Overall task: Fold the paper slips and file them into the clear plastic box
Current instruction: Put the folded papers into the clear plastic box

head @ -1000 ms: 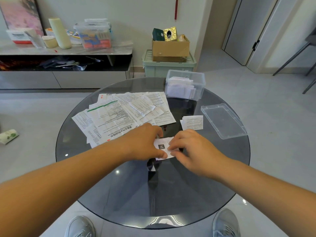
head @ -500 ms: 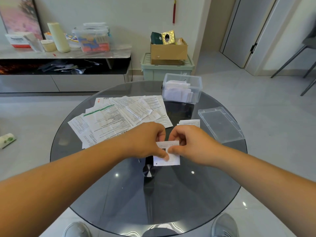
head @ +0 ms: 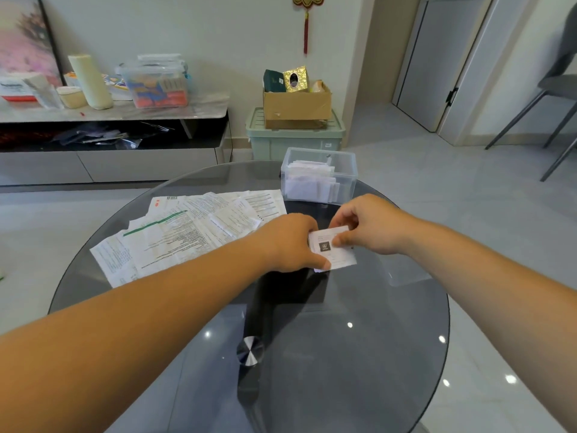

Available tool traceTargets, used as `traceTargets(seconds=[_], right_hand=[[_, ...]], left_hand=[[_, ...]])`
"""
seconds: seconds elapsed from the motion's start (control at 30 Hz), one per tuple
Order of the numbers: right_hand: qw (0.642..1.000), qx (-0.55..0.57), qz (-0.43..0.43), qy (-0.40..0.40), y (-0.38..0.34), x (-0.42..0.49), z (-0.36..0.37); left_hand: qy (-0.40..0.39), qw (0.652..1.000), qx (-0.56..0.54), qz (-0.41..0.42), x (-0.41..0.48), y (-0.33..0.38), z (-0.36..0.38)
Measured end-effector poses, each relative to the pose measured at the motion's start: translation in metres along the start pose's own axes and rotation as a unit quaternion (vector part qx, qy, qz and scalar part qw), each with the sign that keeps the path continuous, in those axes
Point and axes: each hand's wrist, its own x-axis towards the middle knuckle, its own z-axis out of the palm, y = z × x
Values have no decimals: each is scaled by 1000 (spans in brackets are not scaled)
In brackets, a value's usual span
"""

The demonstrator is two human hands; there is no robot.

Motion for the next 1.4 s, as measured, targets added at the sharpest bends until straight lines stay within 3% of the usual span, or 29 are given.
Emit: traceTargets(seconds=[0.17,0.4,0.63,0.77,0.9,1.03,1.17,1.27,1.4], right_hand=[[991,-135,-11,-23,-1,6,7],[985,-154,-36,-72,-4,13,7],[988,-93,-40,-115,-4,13,1],[990,-65,-51,-112,-8,13,-12],[997,-30,-59,-33,-7,22,-35],[991,1,-71,115,-3,48,-68],[972,63,-32,225,8,89,-86],[965,85,-23,248,11,120,-79],[964,96,-34,248,10,143,-64]], left_hand=[[-30,999,43,-8,19,7,-1],[-116,992,47,-26,33,13,-13],[-90,996,-14,-9,27,1,-9],[-33,997,-61,22,26,-5,-22],[61,993,-76,61,34,-5,-49],[135,983,38,115,60,-19,-80],[90,973,187,102,95,-37,-92],[53,956,269,107,113,-42,-85],[63,946,297,119,124,-39,-74]])
